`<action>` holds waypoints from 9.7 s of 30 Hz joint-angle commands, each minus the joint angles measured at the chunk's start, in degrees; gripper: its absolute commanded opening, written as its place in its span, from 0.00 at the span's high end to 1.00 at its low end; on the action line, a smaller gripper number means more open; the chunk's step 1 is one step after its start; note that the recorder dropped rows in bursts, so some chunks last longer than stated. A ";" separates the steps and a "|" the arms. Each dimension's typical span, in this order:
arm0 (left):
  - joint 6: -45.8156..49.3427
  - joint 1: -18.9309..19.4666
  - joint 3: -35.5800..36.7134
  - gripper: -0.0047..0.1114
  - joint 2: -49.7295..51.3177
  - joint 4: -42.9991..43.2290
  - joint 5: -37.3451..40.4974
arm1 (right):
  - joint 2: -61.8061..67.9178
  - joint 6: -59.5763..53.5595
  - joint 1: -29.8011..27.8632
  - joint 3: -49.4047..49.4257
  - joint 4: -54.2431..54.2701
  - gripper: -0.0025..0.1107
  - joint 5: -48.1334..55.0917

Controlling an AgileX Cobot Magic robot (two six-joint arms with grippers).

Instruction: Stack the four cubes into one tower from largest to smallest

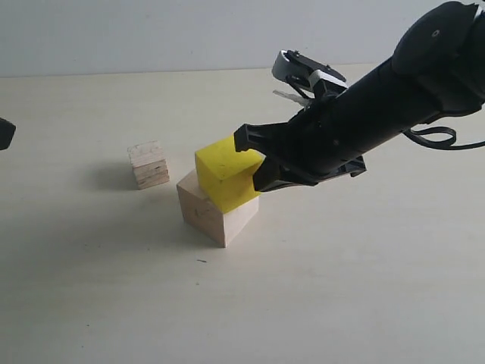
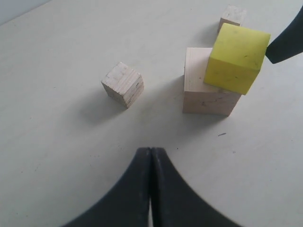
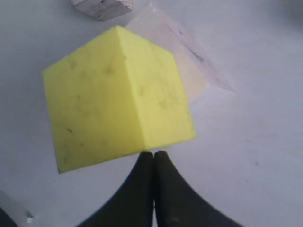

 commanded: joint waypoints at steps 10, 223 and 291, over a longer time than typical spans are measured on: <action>0.02 -0.37 0.38 0.96 0.11 -0.84 -1.25 | 3.67 -5.13 0.06 -2.34 5.77 0.98 -1.47; 49.93 -0.37 -12.00 0.96 58.97 -70.50 -34.94 | -49.93 17.47 -2.72 9.79 -23.99 0.98 14.05; 50.40 1.40 5.35 0.96 38.02 -73.46 -31.79 | 3.72 -31.44 -2.58 1.61 18.88 0.98 -11.21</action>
